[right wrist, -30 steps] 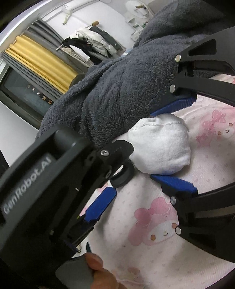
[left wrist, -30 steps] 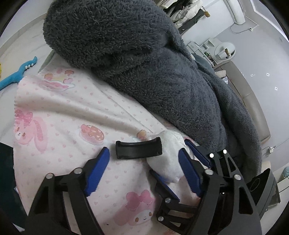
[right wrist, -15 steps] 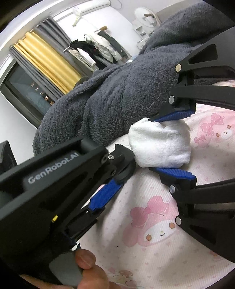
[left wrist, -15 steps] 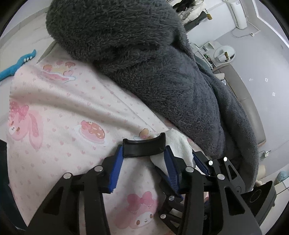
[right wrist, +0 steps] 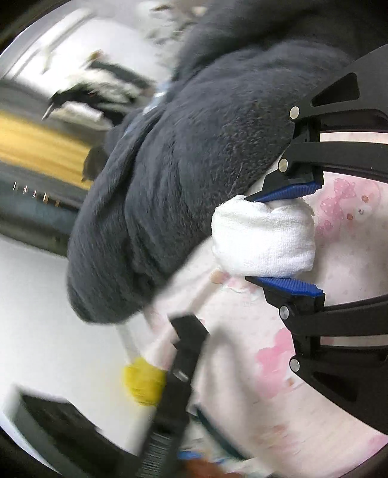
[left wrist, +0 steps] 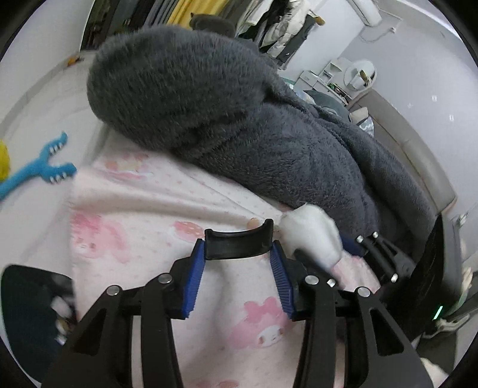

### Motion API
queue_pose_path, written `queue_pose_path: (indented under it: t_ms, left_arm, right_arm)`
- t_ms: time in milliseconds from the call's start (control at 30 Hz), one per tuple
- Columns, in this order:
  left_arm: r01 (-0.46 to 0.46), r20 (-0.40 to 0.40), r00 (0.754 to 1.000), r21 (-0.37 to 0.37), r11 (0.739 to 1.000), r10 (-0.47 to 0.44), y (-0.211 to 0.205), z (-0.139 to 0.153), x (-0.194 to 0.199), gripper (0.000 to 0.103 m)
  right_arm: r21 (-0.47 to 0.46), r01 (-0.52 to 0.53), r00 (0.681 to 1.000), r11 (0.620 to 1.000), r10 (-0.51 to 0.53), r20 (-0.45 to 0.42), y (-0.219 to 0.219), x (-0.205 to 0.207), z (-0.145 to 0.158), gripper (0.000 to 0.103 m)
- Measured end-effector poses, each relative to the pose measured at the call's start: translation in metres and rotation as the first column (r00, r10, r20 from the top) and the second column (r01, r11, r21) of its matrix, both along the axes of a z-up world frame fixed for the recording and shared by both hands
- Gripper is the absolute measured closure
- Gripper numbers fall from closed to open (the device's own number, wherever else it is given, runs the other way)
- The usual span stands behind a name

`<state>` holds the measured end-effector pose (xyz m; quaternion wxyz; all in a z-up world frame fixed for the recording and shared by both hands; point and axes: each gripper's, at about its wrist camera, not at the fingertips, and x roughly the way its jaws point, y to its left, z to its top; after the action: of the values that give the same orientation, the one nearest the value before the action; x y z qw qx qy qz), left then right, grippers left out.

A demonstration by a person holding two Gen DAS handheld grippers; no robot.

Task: Collect trash
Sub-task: 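Lift the white sock ball and carry it over the green bin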

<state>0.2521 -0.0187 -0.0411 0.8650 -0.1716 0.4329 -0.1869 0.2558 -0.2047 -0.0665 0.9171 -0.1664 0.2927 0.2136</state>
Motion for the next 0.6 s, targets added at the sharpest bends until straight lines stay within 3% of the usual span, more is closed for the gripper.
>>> queue_pose_path:
  t_ms: [167, 367, 600]
  left_arm:
    - [0.032, 0.028, 0.999, 0.032, 0.999, -0.033, 0.007, 0.005, -0.013, 0.056]
    - [0.059, 0.089, 0.994, 0.096, 0.994, -0.067, 0.006, 0.017, -0.026, 0.056]
    - [0.052, 0.132, 0.988, 0.188, 0.981, -0.077, 0.025, 0.021, -0.051, 0.055]
  right_arm:
    - [0.149, 0.082, 0.995, 0.985, -0.074, -0.059, -0.007, 0.001, 0.016, 0.058]
    - [0.2, 0.122, 0.991, 0.972, -0.109, -0.071, 0.007, -0.017, 0.031, 0.058]
    - [0.307, 0.196, 0.979, 0.931, -0.17, -0.108, 0.017, -0.044, 0.046, 0.058]
